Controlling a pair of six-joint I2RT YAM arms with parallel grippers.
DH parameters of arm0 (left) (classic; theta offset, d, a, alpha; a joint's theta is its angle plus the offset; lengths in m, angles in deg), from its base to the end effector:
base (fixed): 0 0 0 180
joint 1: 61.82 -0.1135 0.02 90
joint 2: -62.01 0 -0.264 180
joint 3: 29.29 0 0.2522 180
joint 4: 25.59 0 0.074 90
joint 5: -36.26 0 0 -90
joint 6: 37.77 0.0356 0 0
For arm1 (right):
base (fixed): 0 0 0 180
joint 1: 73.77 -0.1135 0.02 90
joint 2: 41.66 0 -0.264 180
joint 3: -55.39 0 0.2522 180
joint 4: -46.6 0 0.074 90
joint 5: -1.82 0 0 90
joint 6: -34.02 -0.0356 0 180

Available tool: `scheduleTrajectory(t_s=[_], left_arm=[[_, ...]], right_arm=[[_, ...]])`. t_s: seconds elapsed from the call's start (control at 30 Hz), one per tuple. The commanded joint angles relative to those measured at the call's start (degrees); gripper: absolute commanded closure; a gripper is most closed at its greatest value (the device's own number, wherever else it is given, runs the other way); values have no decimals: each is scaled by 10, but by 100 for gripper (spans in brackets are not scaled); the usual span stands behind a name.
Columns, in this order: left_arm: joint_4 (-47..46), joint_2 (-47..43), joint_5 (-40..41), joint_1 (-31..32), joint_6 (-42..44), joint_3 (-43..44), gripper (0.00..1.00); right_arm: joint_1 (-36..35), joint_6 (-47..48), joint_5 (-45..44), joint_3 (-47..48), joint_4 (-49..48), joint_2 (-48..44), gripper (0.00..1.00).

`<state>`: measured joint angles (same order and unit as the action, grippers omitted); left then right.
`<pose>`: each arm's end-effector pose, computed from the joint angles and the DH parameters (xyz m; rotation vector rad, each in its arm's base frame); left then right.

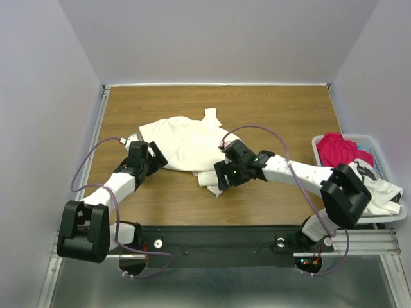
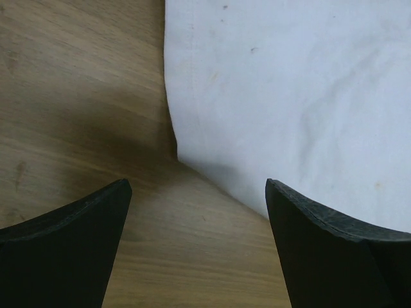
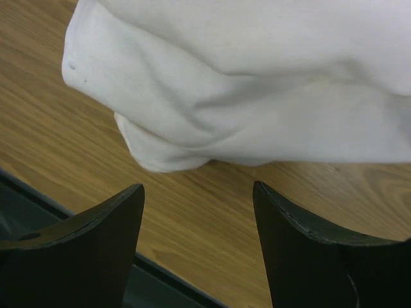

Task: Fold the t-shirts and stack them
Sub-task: Move the tshirt to the center of the board, then flatten the tshirt out

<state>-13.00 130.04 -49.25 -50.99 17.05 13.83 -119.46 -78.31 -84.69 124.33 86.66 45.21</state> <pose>0.2331 -0.0418 0.1854 -0.5161 2.1861 -0.3518 0.2105 0.2188 0.2066 -0.5631 2.6085 0.4955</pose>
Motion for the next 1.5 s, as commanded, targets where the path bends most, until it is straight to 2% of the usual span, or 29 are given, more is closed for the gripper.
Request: scheduleTrajectory(t_s=[0.0, 0.23, 0.33, 0.4, 0.43, 0.47, 0.5, 0.53, 0.57, 0.6, 0.7, 0.77, 0.9, 1.0, 1.23, 1.37, 1.47], left_arm=[[-86, 33, -32, -5, 7, 7, 2], [-122, 112, -42, -4, 8, 32, 4], [-134, 141, -67, -5, 0, 40, 10], [-139, 153, -77, -4, 1, 51, 20], [-139, 165, -80, -5, 2, 55, 36], [-140, 170, -86, -4, 3, 62, 48], [-140, 173, -88, -4, 3, 65, 62], [-141, 177, -88, -4, 3, 68, 79], [-141, 178, -88, -5, 5, 72, 100], [-136, 171, -85, -8, 7, 80, 100], [-117, 129, -69, -30, 28, 99, 100], [-97, 102, -52, -41, 44, 116, 100], [-14, 43, 12, -59, 108, 199, 100], [11, 14, 31, -68, 118, 238, 100], [103, -75, 89, -69, 122, 306, 100], [145, -100, 117, -69, 136, 326, 100], [130, -86, 125, -69, 152, 315, 100]], right_arm=[[-51, -18, -76, 50, -29, 45, 25], [-80, -55, -135, 96, -33, 127, 25], [-80, -68, -161, 101, -32, 146, 27], [-81, -74, -181, 101, -30, 151, 33], [-80, -76, -197, 100, -29, 152, 38], [-80, -71, -206, 100, -28, 153, 57], [-81, -68, -216, 99, -25, 151, 71], [-80, -66, -227, 100, -12, 149, 83], [-80, -62, -257, 104, -1, 142, 91], [-80, -52, -275, 106, 25, 137, 99], [-70, -26, -367, 119, 88, 99, 99], [-39, -16, -421, 124, 112, 66, 99], [37, 17, -490, 135, 119, -64, 99], [99, 33, -504, 137, 94, -120, 99], [114, 111, -549, 130, 54, -173, 99], [126, 141, -525, 128, 39, -179, 99], [152, 153, -504, 129, 33, -152, 99]])
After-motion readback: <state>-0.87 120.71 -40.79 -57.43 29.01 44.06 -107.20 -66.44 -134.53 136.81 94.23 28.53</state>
